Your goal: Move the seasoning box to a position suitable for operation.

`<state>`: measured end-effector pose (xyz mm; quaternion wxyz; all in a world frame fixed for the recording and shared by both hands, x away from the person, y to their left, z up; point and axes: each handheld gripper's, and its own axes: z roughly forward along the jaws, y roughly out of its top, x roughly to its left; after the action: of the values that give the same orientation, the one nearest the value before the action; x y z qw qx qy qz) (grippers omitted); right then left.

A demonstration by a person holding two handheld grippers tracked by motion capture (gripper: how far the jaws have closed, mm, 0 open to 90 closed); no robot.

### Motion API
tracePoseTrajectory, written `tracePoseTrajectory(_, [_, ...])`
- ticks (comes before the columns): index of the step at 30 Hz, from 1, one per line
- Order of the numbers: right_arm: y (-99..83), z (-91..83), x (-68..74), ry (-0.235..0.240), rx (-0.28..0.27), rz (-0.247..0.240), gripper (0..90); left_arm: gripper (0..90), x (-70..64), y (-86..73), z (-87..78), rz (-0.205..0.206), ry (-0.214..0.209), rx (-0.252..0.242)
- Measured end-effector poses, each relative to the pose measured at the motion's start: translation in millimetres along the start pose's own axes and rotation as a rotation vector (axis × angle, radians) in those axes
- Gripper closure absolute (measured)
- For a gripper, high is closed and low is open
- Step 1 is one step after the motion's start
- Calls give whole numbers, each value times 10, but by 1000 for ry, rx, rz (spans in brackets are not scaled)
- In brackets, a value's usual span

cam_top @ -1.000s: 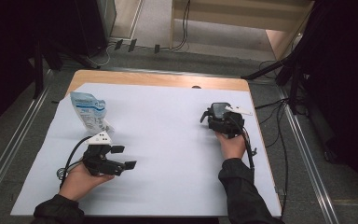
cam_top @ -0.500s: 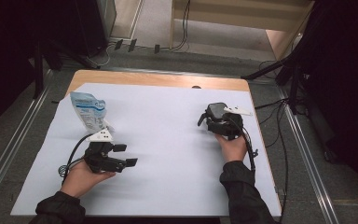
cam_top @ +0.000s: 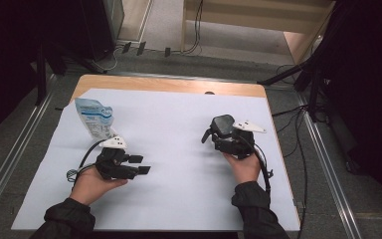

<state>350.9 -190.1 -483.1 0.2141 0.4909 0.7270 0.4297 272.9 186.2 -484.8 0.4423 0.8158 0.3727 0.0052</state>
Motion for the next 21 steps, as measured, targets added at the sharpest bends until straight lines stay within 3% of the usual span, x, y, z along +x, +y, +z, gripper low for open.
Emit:
tracePoseTrajectory(7, [-81, -39, 224, 40, 20, -41, 159, 441, 39, 36, 21, 26, 3, -20])
tracePoseTrajectory(10, [-101, -43, 306, 61, 18, -51, 159, 472, 37, 44, 29, 50, 25, -44])
tracePoseTrajectory(14, [-131, -39, 420, 89, 22, -75, 159, 515, 45, 104, 30, 65, 22, -52])
tracePoseTrajectory(21, [-173, 21, 620, 139, 41, -108, 159, 541, 75, 116, 45, 45, 20, -43])
